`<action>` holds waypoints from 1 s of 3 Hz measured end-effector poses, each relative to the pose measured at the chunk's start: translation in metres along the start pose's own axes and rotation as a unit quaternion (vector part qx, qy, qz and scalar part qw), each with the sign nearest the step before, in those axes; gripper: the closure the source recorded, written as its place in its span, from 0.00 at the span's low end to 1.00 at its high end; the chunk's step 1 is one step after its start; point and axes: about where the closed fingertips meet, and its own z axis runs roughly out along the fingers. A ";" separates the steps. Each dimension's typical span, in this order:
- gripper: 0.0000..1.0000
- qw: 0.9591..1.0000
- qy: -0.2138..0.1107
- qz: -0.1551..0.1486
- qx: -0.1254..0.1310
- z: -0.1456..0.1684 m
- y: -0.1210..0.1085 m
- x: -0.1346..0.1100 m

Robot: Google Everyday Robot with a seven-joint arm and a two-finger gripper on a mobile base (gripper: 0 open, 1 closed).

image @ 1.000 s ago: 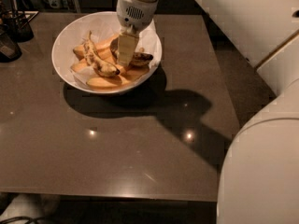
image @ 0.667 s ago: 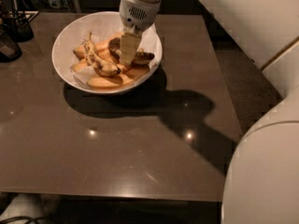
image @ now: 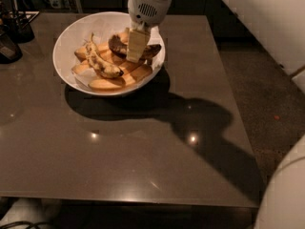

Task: Pick banana from white bowl

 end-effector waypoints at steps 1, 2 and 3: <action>1.00 0.999 -0.020 -0.015 0.028 -0.026 0.003 0.004; 1.00 0.994 -0.079 -0.059 0.056 -0.057 0.013 0.005; 1.00 0.991 -0.078 -0.088 0.059 -0.059 0.012 0.012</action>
Offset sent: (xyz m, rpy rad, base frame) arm -0.0519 -0.0472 0.0910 0.2592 -0.3180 0.2779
